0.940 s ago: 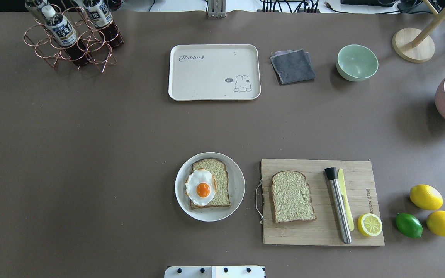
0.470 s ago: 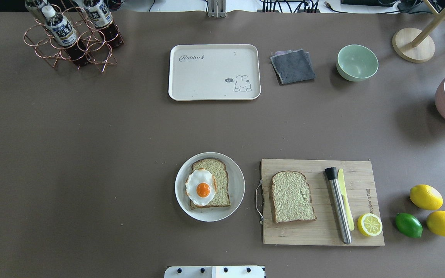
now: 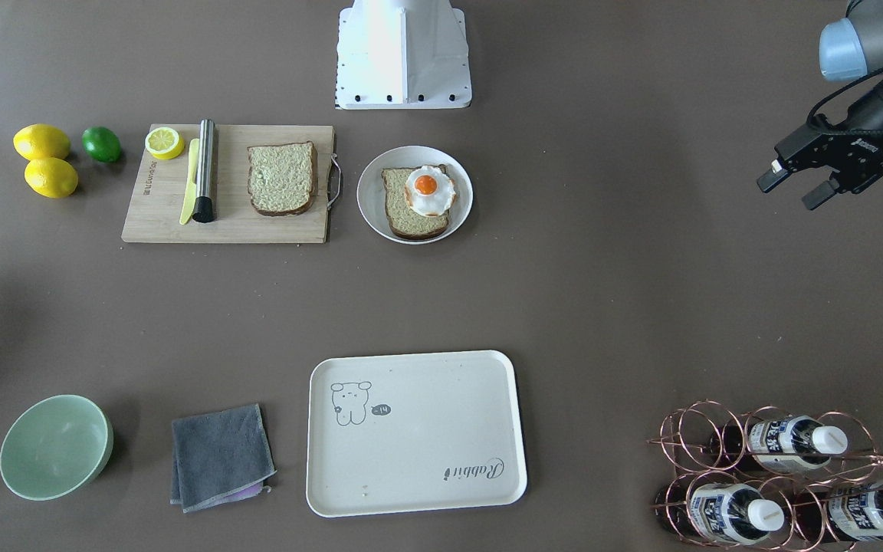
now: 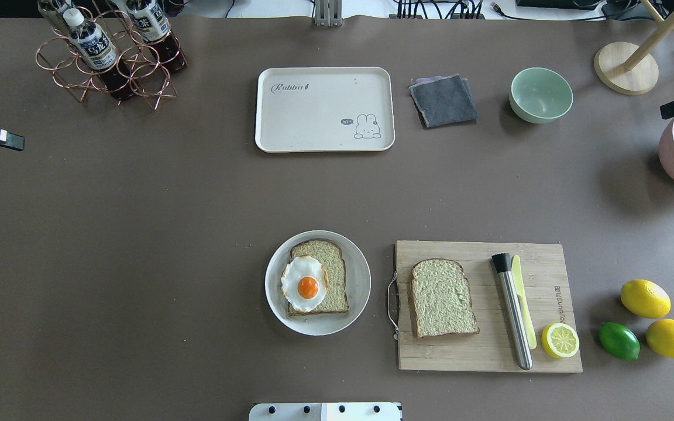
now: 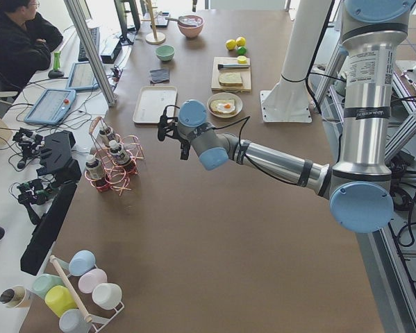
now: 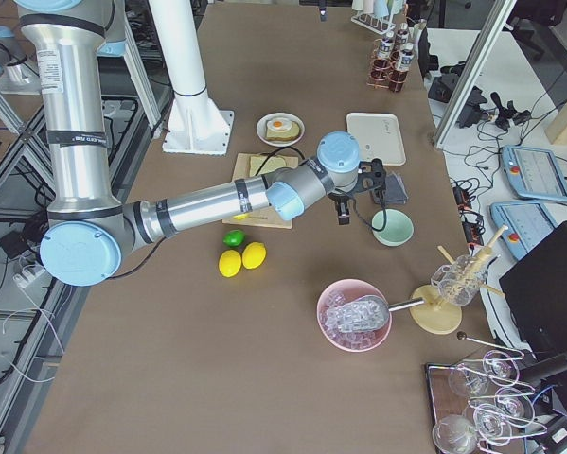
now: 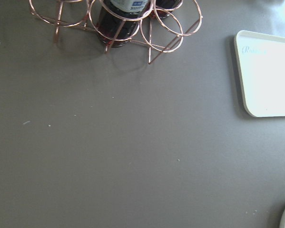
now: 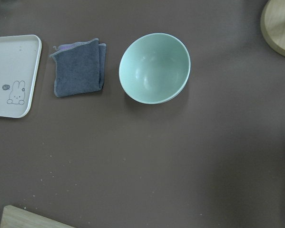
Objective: Make sandwich and place on tray
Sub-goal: 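Move the right gripper over the bread slice on the cutting board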
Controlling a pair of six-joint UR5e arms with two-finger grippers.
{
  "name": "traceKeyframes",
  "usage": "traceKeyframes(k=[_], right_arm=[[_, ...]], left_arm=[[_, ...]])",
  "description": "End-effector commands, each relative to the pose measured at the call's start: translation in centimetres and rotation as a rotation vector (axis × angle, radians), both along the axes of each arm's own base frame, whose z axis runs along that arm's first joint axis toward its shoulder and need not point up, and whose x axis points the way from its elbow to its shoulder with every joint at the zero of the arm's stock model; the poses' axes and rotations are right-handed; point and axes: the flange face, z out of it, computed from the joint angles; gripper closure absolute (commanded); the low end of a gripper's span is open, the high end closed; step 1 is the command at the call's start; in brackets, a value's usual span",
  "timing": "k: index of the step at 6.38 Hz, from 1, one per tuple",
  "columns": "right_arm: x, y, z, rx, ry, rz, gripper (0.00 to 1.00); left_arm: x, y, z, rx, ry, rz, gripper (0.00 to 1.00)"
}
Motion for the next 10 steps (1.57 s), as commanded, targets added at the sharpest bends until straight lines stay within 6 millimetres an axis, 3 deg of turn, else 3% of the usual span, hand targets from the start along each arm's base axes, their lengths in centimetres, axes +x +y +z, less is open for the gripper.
traceKeyframes(k=[1,2,3,4,6,8,9,10], right_arm=[[-7.6,1.7,-3.7,-0.025,-0.058,0.011,0.00],[-12.3,3.6,-5.8,-0.055,-0.092,0.051,0.00],[-18.2,6.1,-6.7,-0.074,-0.119,0.068,0.00],[-23.7,9.3,-7.5,-0.046,-0.110,0.054,0.00],[-33.6,15.5,-10.0,-0.032,-0.114,0.027,0.00],[-38.3,17.1,-13.5,-0.071,-0.037,-0.016,0.02],[-40.9,19.5,-13.8,-0.048,-0.005,-0.007,0.02],[-41.9,20.5,-14.3,-0.063,-0.013,0.001,0.02]], left_arm=[[7.8,-0.3,-5.9,-0.051,0.050,-0.026,0.02],[13.4,0.7,-9.1,-0.096,0.081,-0.057,0.02],[17.3,1.8,-10.9,-0.107,0.098,-0.074,0.02],[19.5,2.8,-11.7,-0.117,0.105,-0.085,0.02],[20.4,3.4,-12.0,-0.107,0.103,-0.098,0.02],[20.4,3.4,-11.9,-0.107,0.102,-0.098,0.02],[20.4,3.4,-11.8,-0.108,0.100,-0.098,0.02],[20.4,3.4,-11.9,-0.106,0.103,-0.098,0.02]])
